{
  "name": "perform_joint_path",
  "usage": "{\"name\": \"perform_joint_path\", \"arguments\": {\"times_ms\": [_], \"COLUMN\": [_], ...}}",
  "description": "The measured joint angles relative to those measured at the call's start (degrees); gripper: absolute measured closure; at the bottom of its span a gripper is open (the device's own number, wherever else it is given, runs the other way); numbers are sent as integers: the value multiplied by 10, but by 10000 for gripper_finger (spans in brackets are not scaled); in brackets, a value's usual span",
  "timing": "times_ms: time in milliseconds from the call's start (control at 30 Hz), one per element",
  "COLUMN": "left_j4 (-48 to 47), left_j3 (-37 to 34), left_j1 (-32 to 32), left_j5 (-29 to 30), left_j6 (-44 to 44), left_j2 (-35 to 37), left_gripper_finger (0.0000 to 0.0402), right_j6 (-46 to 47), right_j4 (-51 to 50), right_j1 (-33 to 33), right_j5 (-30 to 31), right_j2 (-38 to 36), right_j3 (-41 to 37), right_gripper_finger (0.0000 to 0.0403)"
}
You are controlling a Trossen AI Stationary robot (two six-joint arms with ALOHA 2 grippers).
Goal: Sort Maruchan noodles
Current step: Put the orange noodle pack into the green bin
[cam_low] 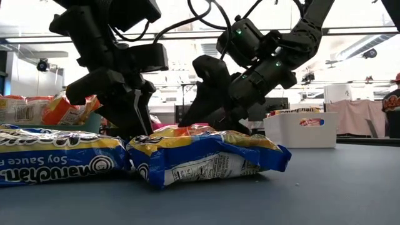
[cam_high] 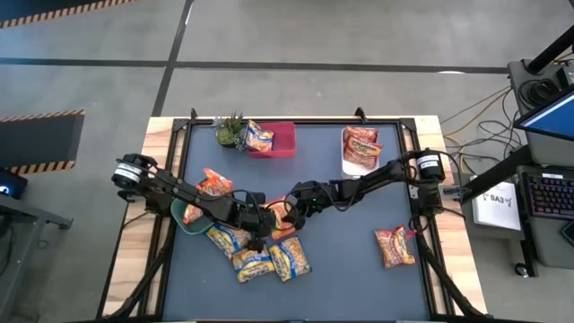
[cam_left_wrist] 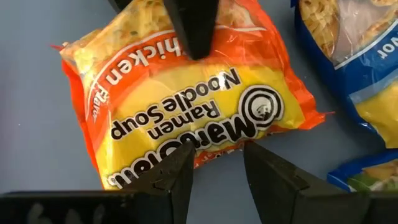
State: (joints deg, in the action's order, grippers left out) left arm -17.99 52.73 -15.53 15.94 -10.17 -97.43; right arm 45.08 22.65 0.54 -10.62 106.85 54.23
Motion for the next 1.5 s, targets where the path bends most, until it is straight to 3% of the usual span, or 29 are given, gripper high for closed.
{"name": "perform_joint_path", "arguments": {"times_ms": [300, 533, 733, 867, 1100, 1267, 1500], "left_j4": [-8, -61, -48, 43, 290, 407, 461], "left_j3": [-1, 0, 0, -21, -145, -213, -230], "left_j1": [0, -4, -6, -8, -8, -4, 1], "left_j5": [7, 67, 78, 69, 56, 57, 71], "left_j6": [-17, -5, 37, 58, 86, 51, 45], "left_j2": [17, 91, 180, 231, 281, 274, 219], "left_gripper_finger": [277, 277, 277, 277, 262, 224, 165], "right_j6": [-9, -52, -129, -185, -309, -372, -405], "right_j4": [10, 7, -10, -28, -59, -64, -62], "right_j1": [-4, -4, -2, 8, 47, 74, 79], "right_j5": [-14, -22, -15, 25, 121, 182, 188], "right_j2": [-4, -12, -36, -49, -74, -80, -81], "right_j3": [0, 0, -1, -3, -5, -5, -5], "right_gripper_finger": [257, 263, 276, 283, 284, 284, 284]}}
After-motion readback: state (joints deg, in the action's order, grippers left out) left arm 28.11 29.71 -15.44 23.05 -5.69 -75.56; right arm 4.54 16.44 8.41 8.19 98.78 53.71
